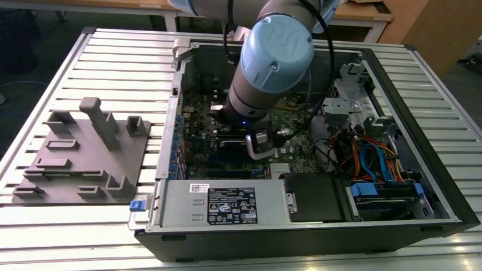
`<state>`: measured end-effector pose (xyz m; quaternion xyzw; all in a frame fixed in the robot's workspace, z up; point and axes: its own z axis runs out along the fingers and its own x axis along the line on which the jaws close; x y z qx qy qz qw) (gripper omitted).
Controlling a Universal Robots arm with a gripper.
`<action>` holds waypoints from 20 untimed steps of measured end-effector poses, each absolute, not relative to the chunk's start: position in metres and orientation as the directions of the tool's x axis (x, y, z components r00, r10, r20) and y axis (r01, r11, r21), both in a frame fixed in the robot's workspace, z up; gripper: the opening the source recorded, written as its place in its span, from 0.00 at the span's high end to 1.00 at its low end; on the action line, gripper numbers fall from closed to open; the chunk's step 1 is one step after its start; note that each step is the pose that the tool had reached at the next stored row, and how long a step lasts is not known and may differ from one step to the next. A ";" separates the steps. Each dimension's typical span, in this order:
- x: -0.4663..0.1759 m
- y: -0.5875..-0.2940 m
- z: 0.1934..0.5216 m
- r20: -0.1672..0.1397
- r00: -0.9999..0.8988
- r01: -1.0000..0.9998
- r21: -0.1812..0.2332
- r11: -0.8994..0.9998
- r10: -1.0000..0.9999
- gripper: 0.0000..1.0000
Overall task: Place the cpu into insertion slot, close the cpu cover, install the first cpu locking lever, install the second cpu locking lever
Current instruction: 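Install the second cpu locking lever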
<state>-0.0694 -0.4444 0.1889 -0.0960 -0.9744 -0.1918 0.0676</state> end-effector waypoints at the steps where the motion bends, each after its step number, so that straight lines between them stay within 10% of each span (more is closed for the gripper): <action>1: -0.070 -0.444 0.188 0.168 -0.973 0.213 0.361 0.908 0.161 0.90; 20: -0.074 -0.438 0.180 0.162 -0.974 0.210 0.366 0.907 0.160 0.90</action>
